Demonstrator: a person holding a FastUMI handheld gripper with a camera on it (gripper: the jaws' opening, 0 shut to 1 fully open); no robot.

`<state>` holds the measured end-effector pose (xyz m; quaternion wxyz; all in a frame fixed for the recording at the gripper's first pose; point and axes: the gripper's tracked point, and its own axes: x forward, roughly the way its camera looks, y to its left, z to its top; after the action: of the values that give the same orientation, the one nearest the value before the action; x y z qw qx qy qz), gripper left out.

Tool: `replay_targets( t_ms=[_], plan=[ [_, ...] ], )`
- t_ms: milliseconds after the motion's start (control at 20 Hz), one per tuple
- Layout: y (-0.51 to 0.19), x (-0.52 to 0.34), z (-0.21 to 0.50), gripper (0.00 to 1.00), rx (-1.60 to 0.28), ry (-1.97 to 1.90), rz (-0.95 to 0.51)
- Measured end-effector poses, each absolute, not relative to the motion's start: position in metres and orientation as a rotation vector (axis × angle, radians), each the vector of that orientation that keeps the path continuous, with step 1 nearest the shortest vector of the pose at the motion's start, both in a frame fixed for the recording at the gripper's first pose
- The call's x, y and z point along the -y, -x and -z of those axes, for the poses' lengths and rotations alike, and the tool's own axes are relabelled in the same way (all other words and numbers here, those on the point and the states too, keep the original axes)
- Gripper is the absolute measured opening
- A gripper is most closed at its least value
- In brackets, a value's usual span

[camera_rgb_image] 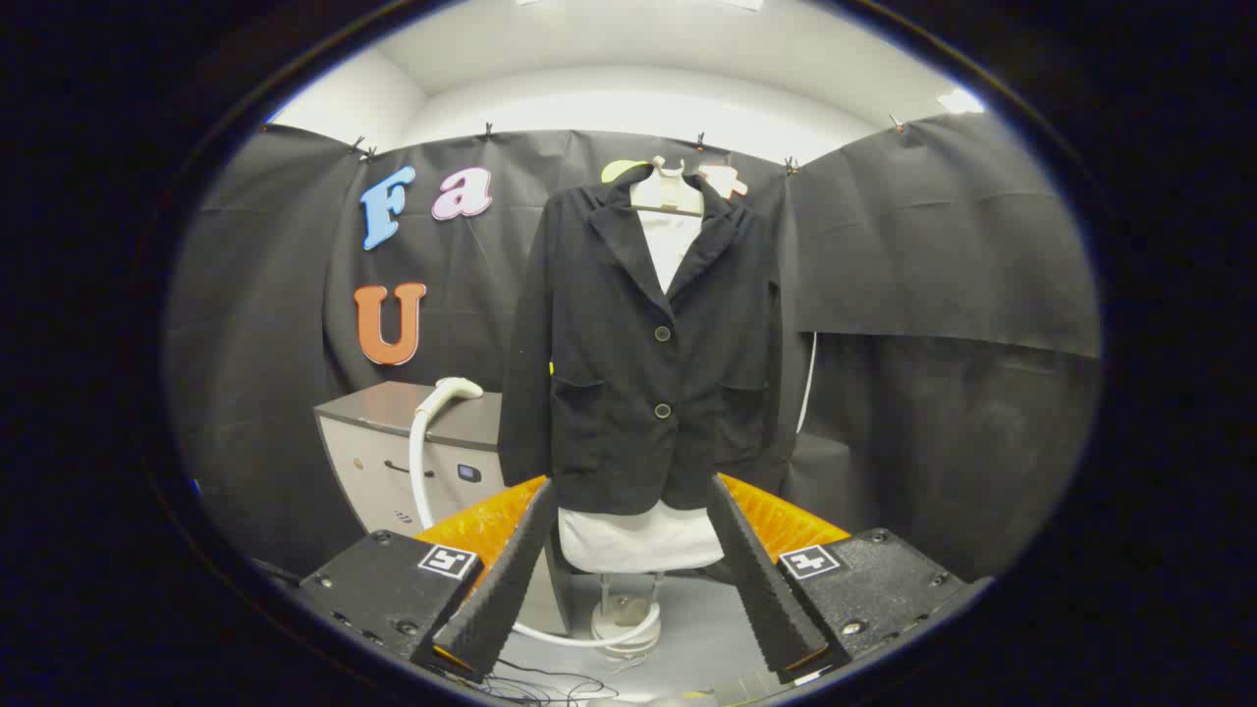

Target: Iron the clothes twice with a garment steamer, once on the left side and once on the right side.

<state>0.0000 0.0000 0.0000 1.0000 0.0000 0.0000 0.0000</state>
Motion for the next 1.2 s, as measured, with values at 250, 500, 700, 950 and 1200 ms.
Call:
replay_targets(
  t_ms=[250, 500, 700, 950, 1200],
  plan=[
    [0.005, 0.006, 0.003, 0.97, 0.000, -0.010, -0.004],
    [0.004, 0.005, 0.006, 0.97, -0.016, -0.018, -0.001],
    [0.001, 0.001, 0.006, 0.97, -0.025, -0.020, -0.004],
    [-0.012, -0.019, 0.001, 0.97, -0.021, -0.012, -0.016],
    [-0.040, -0.055, -0.015, 0.97, -0.009, 0.004, -0.050]
  ],
)
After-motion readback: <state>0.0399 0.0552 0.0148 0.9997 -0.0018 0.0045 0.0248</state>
